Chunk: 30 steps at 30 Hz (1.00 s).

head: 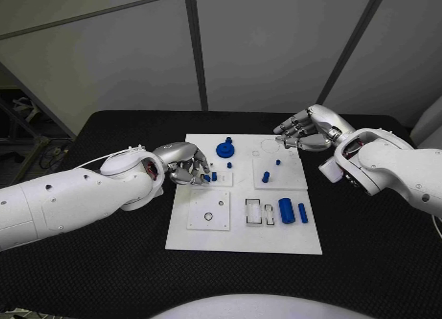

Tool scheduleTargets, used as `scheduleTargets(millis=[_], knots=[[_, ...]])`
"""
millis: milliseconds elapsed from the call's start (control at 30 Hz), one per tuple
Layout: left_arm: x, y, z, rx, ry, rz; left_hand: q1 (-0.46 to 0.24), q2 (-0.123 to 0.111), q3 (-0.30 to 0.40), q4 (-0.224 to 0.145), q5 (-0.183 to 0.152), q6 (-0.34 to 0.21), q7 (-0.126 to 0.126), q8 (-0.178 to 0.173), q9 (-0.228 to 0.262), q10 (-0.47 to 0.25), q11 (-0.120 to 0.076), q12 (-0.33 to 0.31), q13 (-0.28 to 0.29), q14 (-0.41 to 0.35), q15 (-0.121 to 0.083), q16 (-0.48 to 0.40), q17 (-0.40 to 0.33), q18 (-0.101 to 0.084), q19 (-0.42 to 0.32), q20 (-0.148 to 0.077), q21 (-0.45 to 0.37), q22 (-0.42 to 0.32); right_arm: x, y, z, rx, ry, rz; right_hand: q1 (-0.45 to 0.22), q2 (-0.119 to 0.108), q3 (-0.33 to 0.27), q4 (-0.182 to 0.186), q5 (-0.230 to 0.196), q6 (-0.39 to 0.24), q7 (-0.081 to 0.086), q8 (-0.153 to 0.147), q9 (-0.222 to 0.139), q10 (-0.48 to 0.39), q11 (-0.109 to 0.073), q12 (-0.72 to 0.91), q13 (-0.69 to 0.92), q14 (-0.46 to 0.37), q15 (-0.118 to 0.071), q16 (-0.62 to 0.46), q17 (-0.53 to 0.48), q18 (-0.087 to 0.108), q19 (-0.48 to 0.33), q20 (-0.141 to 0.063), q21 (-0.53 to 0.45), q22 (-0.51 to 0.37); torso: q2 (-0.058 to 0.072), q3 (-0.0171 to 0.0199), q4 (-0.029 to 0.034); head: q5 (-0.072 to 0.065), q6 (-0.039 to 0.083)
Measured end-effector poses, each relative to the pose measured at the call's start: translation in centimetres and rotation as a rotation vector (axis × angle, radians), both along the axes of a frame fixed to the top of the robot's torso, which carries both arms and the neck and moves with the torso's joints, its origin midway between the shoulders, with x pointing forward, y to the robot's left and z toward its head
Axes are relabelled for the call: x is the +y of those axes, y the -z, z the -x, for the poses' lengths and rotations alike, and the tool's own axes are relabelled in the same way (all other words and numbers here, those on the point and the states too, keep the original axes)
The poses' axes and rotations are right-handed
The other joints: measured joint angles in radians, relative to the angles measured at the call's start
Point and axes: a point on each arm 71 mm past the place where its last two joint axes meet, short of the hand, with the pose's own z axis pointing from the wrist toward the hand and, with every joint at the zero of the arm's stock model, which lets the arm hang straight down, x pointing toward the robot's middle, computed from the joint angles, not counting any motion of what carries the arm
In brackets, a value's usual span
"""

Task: Assemble the parts on the task board

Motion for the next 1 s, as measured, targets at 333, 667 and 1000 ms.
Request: scheduleTargets(millis=[333, 667, 1000], knots=[[-0.26, -0.02, -0.24, 0.006, 0.0, -0.001, 0.055, 0.054, 0.027, 0.01, 0.003, 0.012, -0.01, 0.004, -0.004, 0.005, -0.002, 0.0, -0.014, 0.015, -0.007, 0.016, 0.018, 0.0, 0.013, -0.005, 0.0, 0.013, 0.1, 0.01, -0.01, 0.0, -0.002, 0.0, 0.0, 0.0, 0.0, 0.0, 0.0, 0.0, 0.0, 0.0, 0.0, 0.0, 0.0, 0.0, 0.0, 0.0, 0.0, 0.0, 0.0, 0.0, 0.0, 0.0, 0.0, 0.0, 0.001, 0.0, -0.0008, 0.0, -0.002], [-0.54, 0.2, -0.37, 0.027, 0.008, -0.014, 0.078, 0.056, 0.034, 0.008, 0.003, 0.017, -0.008, 0.004, -0.004, 0.008, -0.006, 0.0, -0.019, 0.018, -0.01, 0.02, 0.023, 0.0, 0.016, -0.009, 0.004, 0.019, 0.1, 0.01, -0.01, 0.001, -0.001, 0.0, 0.0, 0.0, 0.0, 0.0, 0.0, 0.0, 0.0, 0.0, 0.0, 0.0, 0.0, 0.0, 0.0, 0.0, 0.0, 0.0, 0.0, 0.0, 0.0, 0.0, 0.0, 0.0, 0.001, -0.0001, -0.0012, -0.001, -0.004], [-0.62, 0.31, -0.34, 0.043, 0.014, -0.023, 0.078, 0.056, 0.038, 0.012, 0.003, 0.021, -0.012, 0.008, -0.004, 0.009, -0.006, 0.0, -0.022, 0.025, -0.011, 0.027, 0.036, 0.0, 0.024, -0.009, 0.017, 0.032, 0.17, 0.01, -0.01, 0.001, -0.003, 0.0, 0.0, 0.0, 0.0, 0.0, 0.0, 0.0, 0.0, 0.0, 0.0, 0.0, 0.0, 0.0, 0.0, 0.0, 0.0, 0.0, 0.0, 0.0, 0.0, 0.0, 0.0, 0.0, 0.0, -0.0006, -0.0001, -0.001, -0.005]])
